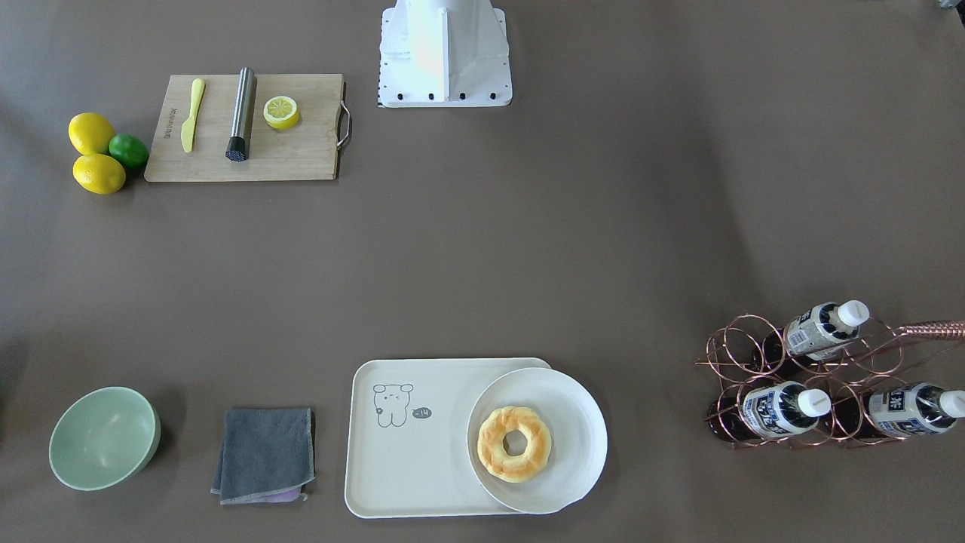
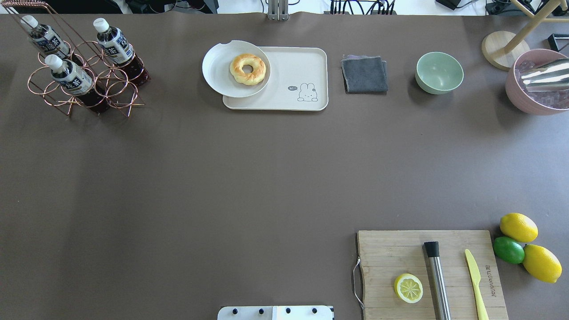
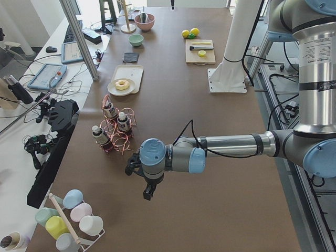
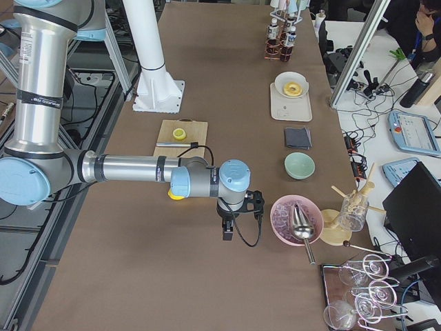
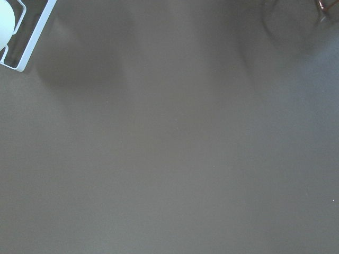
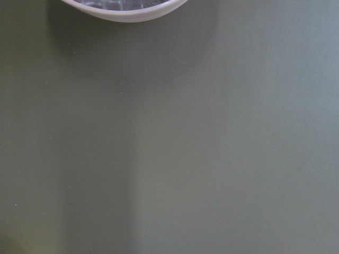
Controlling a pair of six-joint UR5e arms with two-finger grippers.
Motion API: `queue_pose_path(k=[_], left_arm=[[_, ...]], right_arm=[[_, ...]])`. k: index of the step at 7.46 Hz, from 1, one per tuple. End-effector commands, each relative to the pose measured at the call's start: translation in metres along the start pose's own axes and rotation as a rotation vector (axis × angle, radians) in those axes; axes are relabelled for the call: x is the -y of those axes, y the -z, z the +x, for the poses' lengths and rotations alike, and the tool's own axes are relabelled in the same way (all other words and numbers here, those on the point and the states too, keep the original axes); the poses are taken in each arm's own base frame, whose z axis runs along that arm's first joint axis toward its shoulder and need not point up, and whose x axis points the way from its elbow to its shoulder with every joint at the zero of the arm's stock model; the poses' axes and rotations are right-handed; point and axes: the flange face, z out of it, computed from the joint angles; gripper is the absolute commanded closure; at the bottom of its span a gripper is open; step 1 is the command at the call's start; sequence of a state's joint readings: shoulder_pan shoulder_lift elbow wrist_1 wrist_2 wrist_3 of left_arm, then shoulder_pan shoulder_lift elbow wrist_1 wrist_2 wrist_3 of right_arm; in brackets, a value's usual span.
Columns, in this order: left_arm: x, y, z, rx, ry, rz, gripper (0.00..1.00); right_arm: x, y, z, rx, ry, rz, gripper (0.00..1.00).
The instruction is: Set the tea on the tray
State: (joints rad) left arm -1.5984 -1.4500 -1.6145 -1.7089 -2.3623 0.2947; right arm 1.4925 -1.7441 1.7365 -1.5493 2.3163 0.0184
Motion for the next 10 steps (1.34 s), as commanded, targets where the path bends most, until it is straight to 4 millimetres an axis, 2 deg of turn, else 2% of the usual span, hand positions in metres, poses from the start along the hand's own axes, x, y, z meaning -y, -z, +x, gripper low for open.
queue_pose_path(k=[1, 8, 10], left_arm=[[0.0009, 0.0006, 0.0004, 0.0, -0.001, 0.001, 0.0], [-0.0002, -0.001, -0.0013, 0.002, 0.005, -0.003, 0.0], [0.0091, 0.009, 0.0038, 0.005, -0.013, 0.02, 0.0]], right_arm=[[0.0001, 0.0001, -0.0001, 0.0, 0.001, 0.001, 0.0], [-0.0006, -0.0004, 0.0003, 0.0, 0.002, 0.0, 0.0], [-0.0005, 0.0002, -0.0003, 0.002, 0.003, 0.001, 0.0]])
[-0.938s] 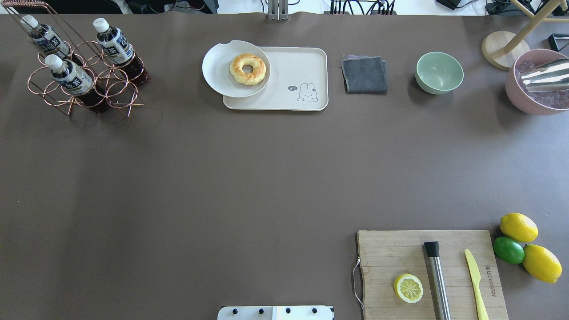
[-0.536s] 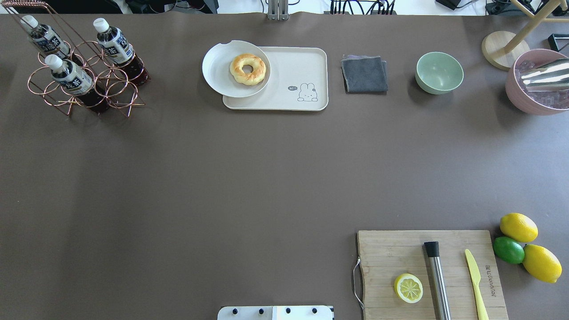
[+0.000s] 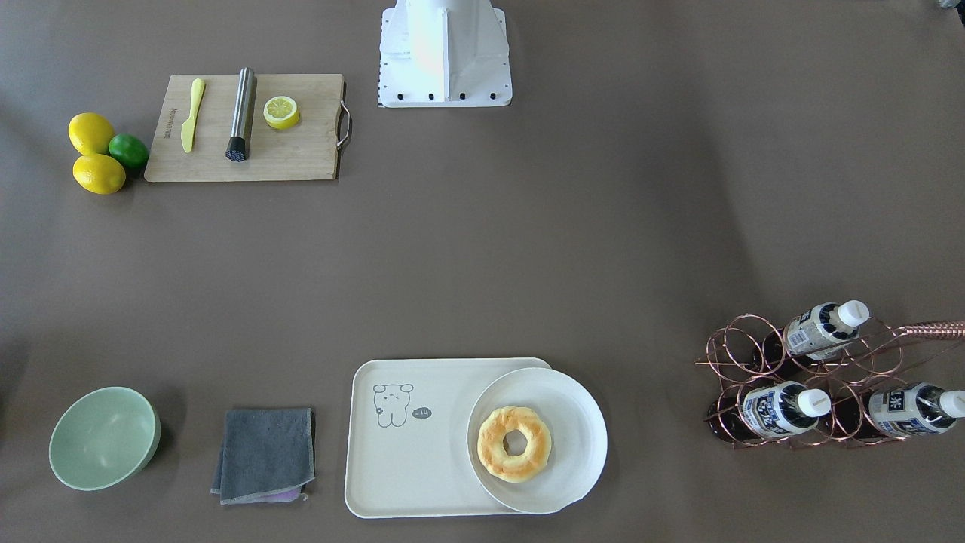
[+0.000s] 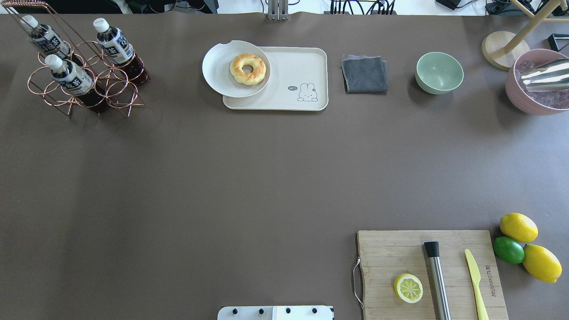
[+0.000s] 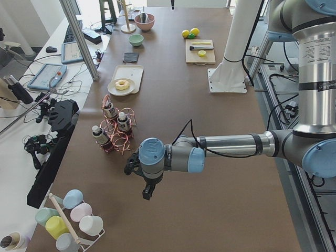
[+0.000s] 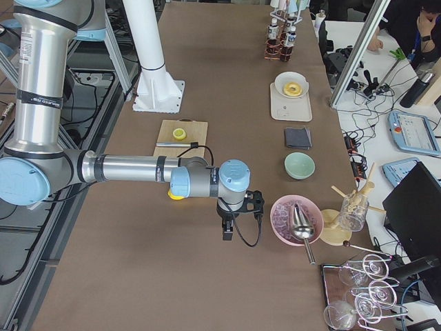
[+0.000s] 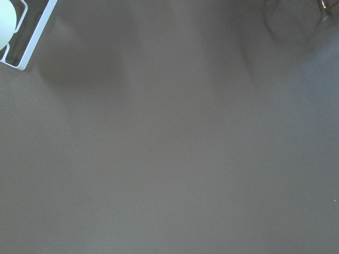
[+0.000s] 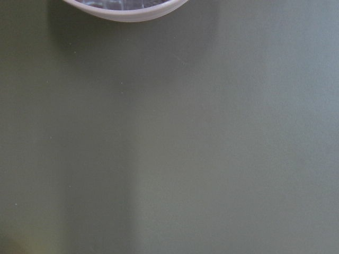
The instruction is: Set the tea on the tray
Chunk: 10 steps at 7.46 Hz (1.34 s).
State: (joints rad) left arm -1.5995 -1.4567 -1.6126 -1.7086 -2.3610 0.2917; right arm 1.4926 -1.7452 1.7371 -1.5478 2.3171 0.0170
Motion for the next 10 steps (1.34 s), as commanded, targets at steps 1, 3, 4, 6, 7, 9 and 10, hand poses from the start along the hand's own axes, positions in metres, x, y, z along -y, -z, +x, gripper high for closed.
queue_pose_path(k=[1, 3, 4, 6, 7, 9, 10], left_arm=[[0.014, 0.012, 0.007, 0.007, -0.024, 0.028, 0.0], [0.042, 0.024, 0.011, 0.021, -0.07, 0.072, 0.0], [0.039, 0.026, 0.008, 0.016, -0.053, 0.088, 0.0], [0.051, 0.036, 0.025, -0.136, 0.187, 0.132, 0.0], [0.058, 0.048, 0.036, -0.127, 0.111, 0.195, 0.0], [0.069, 0.056, 0.049, -0.102, -0.033, 0.331, 0.02], [0.103, 0.058, 0.09, -0.129, -0.102, 0.36, 0.02]], right_arm=[[0.0, 0.0, 0.0, 0.001, 0.001, 0.0, 0.0], [0.0, 0.002, -0.002, 0.002, 0.004, 0.004, 0.0], [0.0, 0.003, -0.003, 0.002, 0.006, 0.006, 0.0], [0.002, 0.003, -0.003, 0.009, 0.023, 0.025, 0.0], [0.002, 0.002, -0.003, 0.009, 0.023, 0.024, 0.0], [0.002, 0.002, -0.003, 0.009, 0.021, 0.024, 0.0], [0.002, 0.002, -0.002, 0.009, 0.02, 0.023, 0.0]])
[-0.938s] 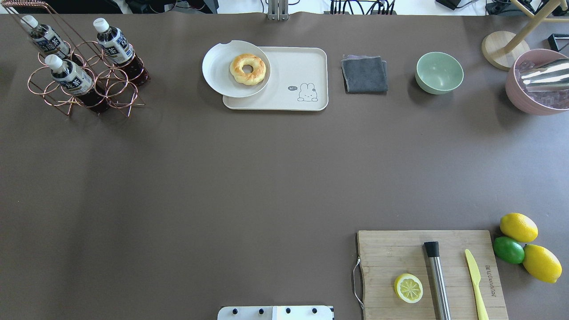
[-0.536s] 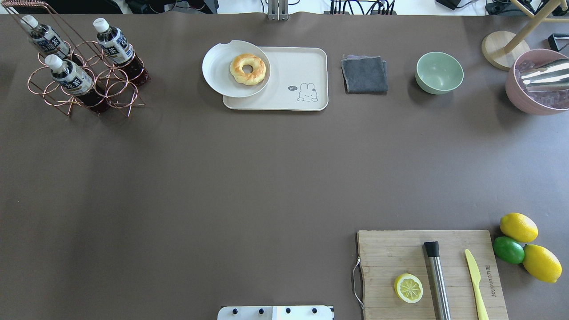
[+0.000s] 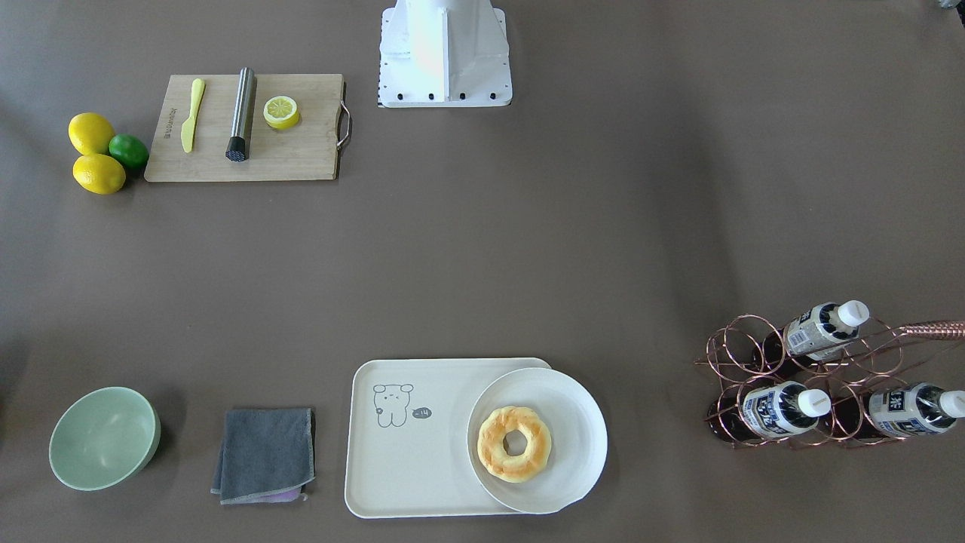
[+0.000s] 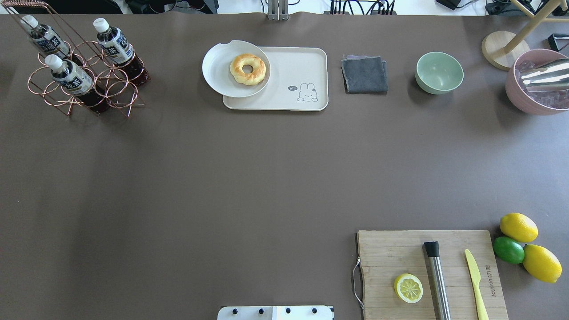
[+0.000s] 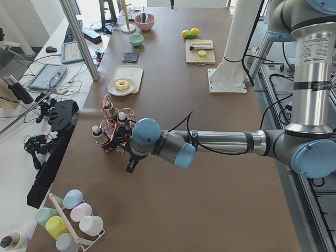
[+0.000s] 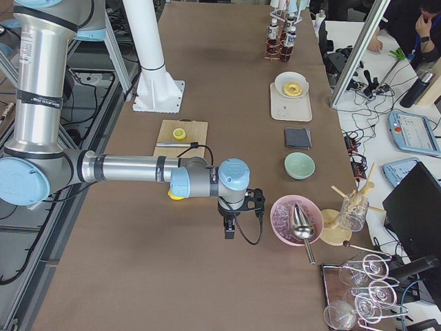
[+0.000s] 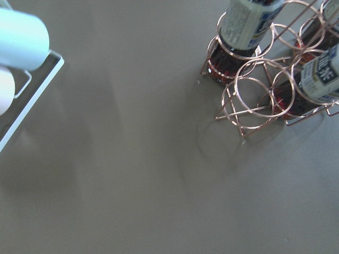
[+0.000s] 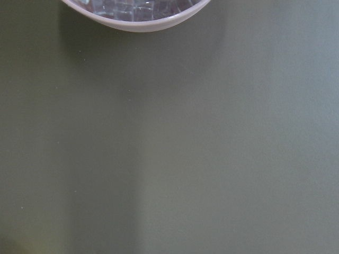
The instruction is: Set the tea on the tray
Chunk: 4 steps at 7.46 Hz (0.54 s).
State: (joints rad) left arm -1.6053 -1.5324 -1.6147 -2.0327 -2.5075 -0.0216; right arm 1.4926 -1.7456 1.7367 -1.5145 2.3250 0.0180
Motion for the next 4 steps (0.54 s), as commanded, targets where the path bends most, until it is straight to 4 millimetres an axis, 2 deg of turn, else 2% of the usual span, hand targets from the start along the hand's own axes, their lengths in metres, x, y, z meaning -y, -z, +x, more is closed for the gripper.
queue_pose_path(k=[1, 2, 4], left_arm=[[0.05, -0.001, 0.064, -0.018, -0.04, 0.153, 0.03], [0.054, -0.02, 0.102, -0.037, 0.0, 0.217, 0.03], [0.055, -0.063, 0.149, -0.001, 0.031, 0.327, 0.03]], right_arm=[[-0.001, -0.002, 0.002, 0.0, -0.004, -0.004, 0.0], [-0.001, -0.003, 0.003, 0.0, -0.005, -0.005, 0.0], [-0.001, -0.004, 0.004, 0.003, -0.009, -0.009, 0.0]])
